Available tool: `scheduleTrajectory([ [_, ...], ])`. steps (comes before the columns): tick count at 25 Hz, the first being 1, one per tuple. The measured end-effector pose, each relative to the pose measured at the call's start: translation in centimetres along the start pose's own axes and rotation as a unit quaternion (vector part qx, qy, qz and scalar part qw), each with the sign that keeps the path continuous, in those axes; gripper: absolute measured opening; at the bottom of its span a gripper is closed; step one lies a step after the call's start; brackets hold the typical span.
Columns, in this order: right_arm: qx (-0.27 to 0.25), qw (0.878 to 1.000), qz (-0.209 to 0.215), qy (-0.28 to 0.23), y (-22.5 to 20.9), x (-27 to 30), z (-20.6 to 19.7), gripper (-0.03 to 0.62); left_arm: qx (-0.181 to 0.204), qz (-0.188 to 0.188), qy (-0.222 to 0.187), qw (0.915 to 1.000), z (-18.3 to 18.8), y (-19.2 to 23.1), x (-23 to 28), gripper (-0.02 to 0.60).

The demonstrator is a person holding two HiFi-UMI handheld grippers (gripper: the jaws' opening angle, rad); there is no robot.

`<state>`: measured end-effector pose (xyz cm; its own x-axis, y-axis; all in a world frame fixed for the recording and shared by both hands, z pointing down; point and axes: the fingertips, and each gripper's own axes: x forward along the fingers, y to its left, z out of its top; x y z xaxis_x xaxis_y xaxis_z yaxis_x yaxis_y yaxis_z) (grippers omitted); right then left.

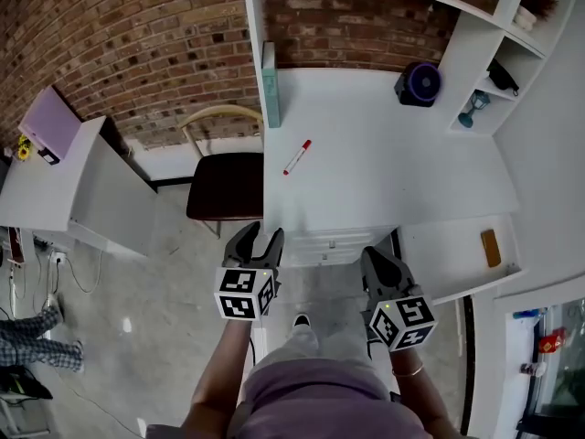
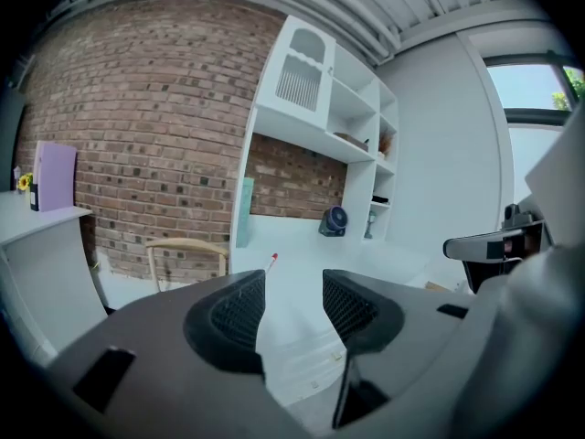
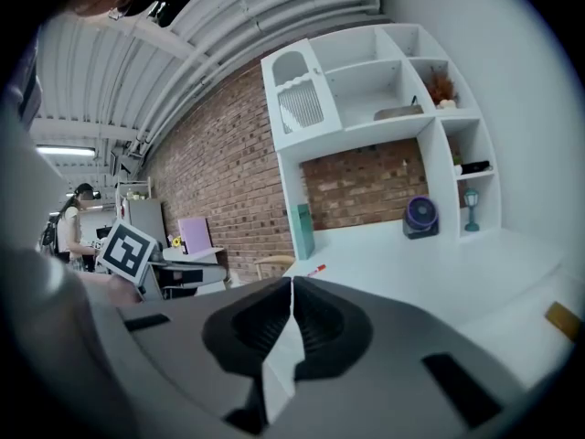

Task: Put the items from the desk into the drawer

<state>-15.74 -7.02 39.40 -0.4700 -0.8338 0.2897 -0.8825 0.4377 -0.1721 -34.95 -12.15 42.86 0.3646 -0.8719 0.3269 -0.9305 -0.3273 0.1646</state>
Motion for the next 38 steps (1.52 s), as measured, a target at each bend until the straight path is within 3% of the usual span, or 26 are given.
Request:
scheduleTrajectory([
  [8, 0.003, 1.000, -0.010, -0.004, -1.8, 2.5, 1.4, 0.009, 0.019, -0.007, 0.009, 0.9997, 1.2, 1.0, 4.3, 0.183],
  [26, 0.009, 1.000, 0.014, 0.000, -7.0, 10.5, 4.2, 0.008, 0.046, 0.009, 0.043, 0.9980, 2.9, 3.9, 15.2, 0.181],
  [38, 0.016, 1.000, 0.019, 0.015, -9.4, 14.0, 4.1, 0.008, 0.074, 0.010, 0.082, 0.9938, 2.1, 5.3, 21.7, 0.181],
])
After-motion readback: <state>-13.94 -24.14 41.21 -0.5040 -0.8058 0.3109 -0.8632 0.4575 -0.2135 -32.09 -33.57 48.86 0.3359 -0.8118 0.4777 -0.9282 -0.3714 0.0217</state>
